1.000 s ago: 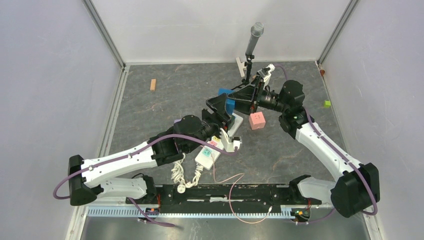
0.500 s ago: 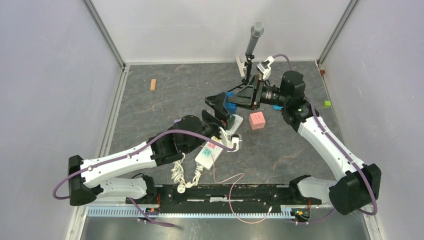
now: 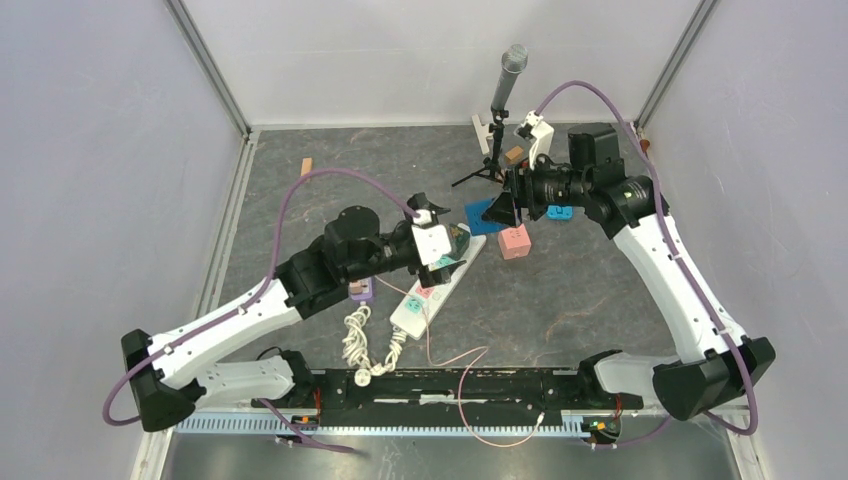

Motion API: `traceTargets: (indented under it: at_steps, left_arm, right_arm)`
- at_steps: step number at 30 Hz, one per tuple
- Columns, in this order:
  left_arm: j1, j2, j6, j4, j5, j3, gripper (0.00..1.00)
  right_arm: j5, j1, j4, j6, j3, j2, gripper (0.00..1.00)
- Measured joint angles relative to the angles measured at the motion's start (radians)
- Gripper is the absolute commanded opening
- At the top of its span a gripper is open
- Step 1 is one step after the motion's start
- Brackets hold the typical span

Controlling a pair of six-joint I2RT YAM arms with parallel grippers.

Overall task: Insert the plug
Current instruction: Pick up the plug from the center of the board.

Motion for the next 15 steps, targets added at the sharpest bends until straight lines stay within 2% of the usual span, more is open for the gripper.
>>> traceTargets:
  at_steps: [4, 8, 15]
  left_arm:
    - [0.071, 0.001, -0.123, 0.023, 0.127, -0.022, 1.00]
    - [0.103, 0.032, -0.159, 0.033, 0.249, -0.025, 1.00]
    - [0.107, 0.145, -0.159, 0.035, 0.301, 0.022, 1.00]
  right_arm:
    - [-0.043, -0.001, -0.080, -0.070, 0.005, 0.019, 0.00]
    - [-0.085, 0.000, -0.114, -0.089, 0.005, 0.031, 0.00]
    - [-0.113, -0.003, -0.123, -0.084, 0.005, 0.042, 0.00]
